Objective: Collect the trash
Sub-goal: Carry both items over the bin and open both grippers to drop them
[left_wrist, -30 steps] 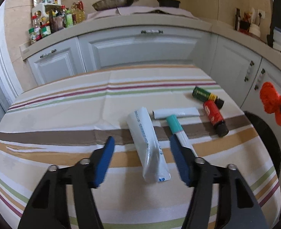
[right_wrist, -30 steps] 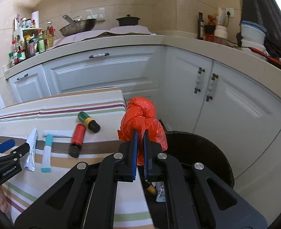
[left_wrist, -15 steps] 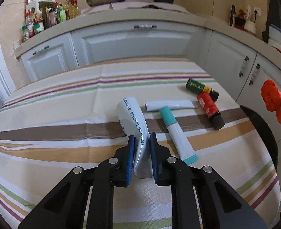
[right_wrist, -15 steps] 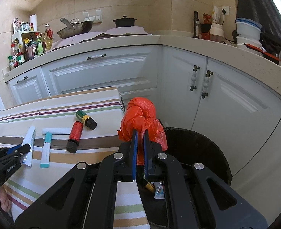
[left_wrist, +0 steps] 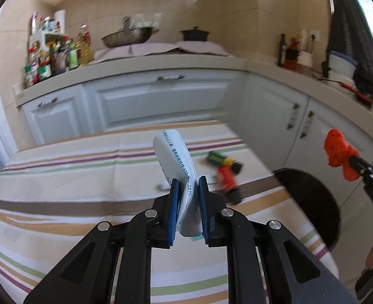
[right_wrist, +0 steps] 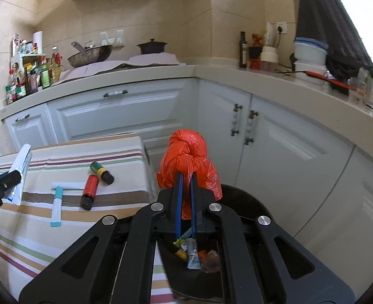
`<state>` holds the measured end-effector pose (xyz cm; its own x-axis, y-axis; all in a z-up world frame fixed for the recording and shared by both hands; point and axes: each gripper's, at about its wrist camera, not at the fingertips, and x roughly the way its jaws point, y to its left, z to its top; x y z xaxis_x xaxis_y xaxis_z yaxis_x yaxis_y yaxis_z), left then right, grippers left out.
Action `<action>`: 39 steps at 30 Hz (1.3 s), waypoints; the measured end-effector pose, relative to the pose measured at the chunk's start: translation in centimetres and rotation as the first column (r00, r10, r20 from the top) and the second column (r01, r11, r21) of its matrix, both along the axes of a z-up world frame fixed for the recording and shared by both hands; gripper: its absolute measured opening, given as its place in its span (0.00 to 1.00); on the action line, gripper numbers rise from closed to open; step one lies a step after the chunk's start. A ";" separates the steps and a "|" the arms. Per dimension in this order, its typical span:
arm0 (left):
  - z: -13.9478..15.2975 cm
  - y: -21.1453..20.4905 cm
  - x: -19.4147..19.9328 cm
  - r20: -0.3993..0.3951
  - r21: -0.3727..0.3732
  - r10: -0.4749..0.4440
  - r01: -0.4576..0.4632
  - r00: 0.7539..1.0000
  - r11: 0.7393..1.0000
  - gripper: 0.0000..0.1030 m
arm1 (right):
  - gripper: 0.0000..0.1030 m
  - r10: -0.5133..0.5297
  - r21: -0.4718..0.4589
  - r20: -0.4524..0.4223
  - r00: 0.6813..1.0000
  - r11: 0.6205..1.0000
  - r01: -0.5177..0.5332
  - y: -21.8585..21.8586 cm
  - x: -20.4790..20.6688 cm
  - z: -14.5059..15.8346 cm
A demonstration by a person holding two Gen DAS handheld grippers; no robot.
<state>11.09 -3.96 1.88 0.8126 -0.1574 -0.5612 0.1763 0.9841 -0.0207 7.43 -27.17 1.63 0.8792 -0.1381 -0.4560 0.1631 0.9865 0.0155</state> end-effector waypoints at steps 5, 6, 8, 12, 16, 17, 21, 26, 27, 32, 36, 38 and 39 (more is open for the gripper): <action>0.9 -3.3 -0.3 0.027 -0.004 -0.081 0.081 0.996 0.997 0.16 | 0.05 -0.045 -0.007 0.014 0.999 0.999 0.045 -1.8 -1.1 0.4; 1.0 -3.9 -0.4 0.030 -0.007 -0.095 0.095 0.995 0.995 0.16 | 0.05 -0.053 -0.007 0.014 0.998 0.999 0.053 -2.2 -1.3 0.4; 1.2 -5.5 -0.3 0.037 -0.010 -0.130 0.130 0.991 0.991 0.16 | 0.05 -0.068 -0.010 0.014 0.998 0.998 0.068 -2.8 -1.6 0.4; 1.4 -8.5 -0.3 0.048 0.002 -0.193 0.193 0.980 0.981 0.16 | 0.05 -0.101 -0.005 0.016 0.995 0.995 0.101 -4.2 -2.2 0.2; 1.3 -10.8 -0.3 0.054 0.016 -0.242 0.241 0.969 0.970 0.16 | 0.05 -0.134 0.005 0.018 0.991 0.991 0.134 -5.7 -2.7 -0.1; 1.2 -11.5 -0.3 0.056 0.025 -0.253 0.252 0.966 0.967 0.16 | 0.05 -0.141 0.005 0.018 0.990 0.990 0.141 -6.0 -2.8 -0.2; 0.5 -13.6 0.0 0.044 0.043 -0.292 0.290 0.955 0.956 0.16 | 0.05 -0.161 0.008 0.014 0.987 0.987 0.161 -7.2 -2.8 -0.6; -0.6 -15.8 0.4 0.029 0.066 -0.319 0.316 0.947 0.946 0.16 | 0.05 -0.176 0.020 0.007 0.984 0.984 0.176 -8.5 -2.6 -1.3; -0.7 -16.2 0.5 0.028 0.069 -0.322 0.319 0.946 0.945 0.16 | 0.05 -0.178 0.022 0.007 0.984 0.984 0.178 -8.7 -2.5 -1.5; -1.6 -17.8 1.2 0.024 0.103 -0.338 0.334 0.941 0.937 0.16 | 0.05 -0.179 0.034 -0.005 0.984 0.983 0.179 -9.2 -1.9 -2.4; -2.4 -18.8 1.9 0.005 0.107 -0.340 0.337 0.940 0.935 0.17 | 0.05 -0.182 0.047 -0.021 0.983 0.982 0.182 -9.5 -1.3 -3.3; -2.9 -19.2 2.3 -0.005 0.112 -0.344 0.342 0.939 0.933 0.17 | 0.05 -0.184 0.052 -0.028 0.982 0.981 0.185 -9.8 -1.0 -3.7; -3.0 -19.3 2.5 -0.006 0.114 -0.344 0.343 0.939 0.933 0.17 | 0.05 -0.186 0.054 -0.033 0.982 0.981 0.187 -9.9 -0.8 -4.0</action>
